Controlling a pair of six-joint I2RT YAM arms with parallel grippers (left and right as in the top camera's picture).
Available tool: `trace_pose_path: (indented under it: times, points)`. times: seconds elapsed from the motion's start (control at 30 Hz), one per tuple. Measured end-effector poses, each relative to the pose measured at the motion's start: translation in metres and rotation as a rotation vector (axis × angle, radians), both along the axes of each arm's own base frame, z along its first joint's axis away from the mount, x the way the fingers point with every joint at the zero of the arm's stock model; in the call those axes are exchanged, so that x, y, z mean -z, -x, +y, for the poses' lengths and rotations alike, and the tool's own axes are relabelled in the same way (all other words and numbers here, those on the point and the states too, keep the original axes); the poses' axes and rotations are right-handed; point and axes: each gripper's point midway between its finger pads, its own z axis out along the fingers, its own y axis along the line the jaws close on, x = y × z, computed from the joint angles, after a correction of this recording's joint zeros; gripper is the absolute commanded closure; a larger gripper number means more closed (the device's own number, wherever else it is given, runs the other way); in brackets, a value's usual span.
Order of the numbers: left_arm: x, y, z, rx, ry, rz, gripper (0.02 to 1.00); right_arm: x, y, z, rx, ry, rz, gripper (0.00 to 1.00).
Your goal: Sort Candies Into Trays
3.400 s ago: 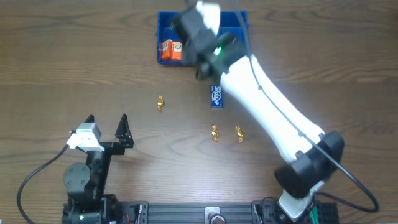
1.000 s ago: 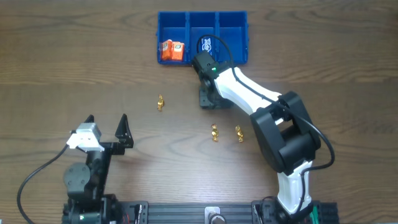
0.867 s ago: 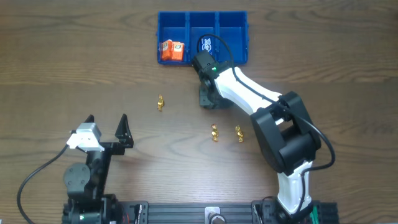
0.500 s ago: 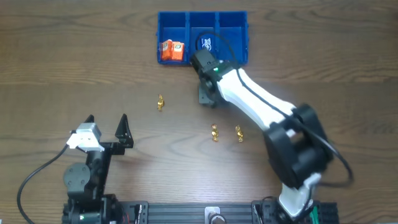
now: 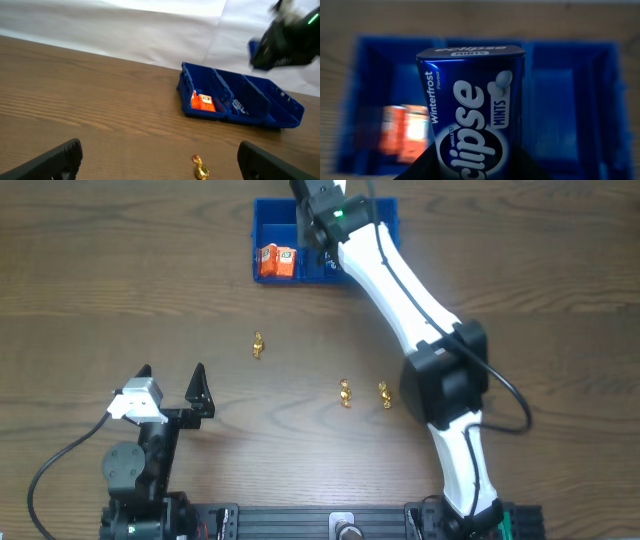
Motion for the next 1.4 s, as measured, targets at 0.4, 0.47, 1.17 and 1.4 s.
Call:
trace_pose_path:
  times: [0.4,0.47,1.17,1.4]
  points:
    - [0.000,0.000,0.000,0.000,0.000,0.000,0.020,0.040,-0.004,-0.005,0.030,0.018,0.061,0.152]
    - [0.000,0.000,0.000,0.000,0.000,0.000,0.020,0.039,-0.003,-0.005,0.029,0.017,0.063,0.150]
    - [0.000,0.000,0.000,0.000,0.000,0.000,0.020,0.108,0.190,0.132,-0.151,-0.034,0.352,0.231]
    - [0.000,0.000,0.000,0.000,0.000,0.000,0.023,0.129,0.190,0.133,-0.076,-0.052,0.376,0.268]
